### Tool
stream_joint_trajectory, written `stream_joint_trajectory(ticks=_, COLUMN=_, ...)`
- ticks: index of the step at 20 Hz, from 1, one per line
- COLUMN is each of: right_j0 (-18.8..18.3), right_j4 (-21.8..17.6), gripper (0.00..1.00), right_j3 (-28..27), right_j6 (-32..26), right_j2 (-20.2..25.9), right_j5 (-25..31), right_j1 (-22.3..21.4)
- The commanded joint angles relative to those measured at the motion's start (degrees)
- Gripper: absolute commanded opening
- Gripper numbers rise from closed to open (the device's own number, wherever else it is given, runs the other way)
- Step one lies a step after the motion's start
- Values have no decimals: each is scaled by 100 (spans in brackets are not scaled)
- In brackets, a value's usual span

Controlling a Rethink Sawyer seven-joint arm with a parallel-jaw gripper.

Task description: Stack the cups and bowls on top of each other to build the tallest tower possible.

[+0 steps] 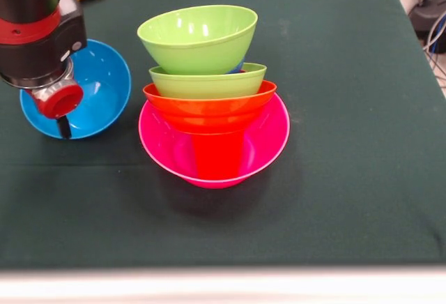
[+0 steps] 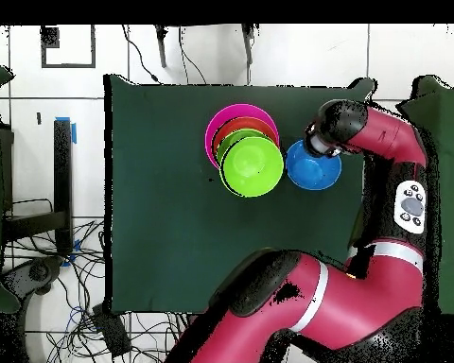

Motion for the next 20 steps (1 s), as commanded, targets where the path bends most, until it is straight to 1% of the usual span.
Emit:
stream_joint_trajectory(ticks=1, right_j0=-522, right_j4=195, gripper=100, right_j3=880, right_j6=-1440, right_j2=918, right_j5=-55, right_j1=-427)
stream_joint_trajectory(ticks=8, right_j0=-569, right_j4=62, gripper=100, right_j3=748, right_j6=-1413, right_j2=1019, right_j5=79, right_j1=-390)
stream_joint_trajectory(ticks=12, right_j0=-593, right_j4=9, gripper=100, right_j3=859, right_j6=-1361, right_j2=1076, right_j5=49, right_j1=-436)
stream_joint_trajectory(ticks=16, right_j0=-540, right_j4=-36, gripper=100, right_j3=705, right_j6=-1392, right_j2=1037, right_j5=414, right_j1=-513)
stream_joint_trajectory(ticks=20, right_j0=-573, right_j4=-22, gripper=100, right_j3=860, right_j6=-1338, right_j2=1076, right_j5=238, right_j1=-509)
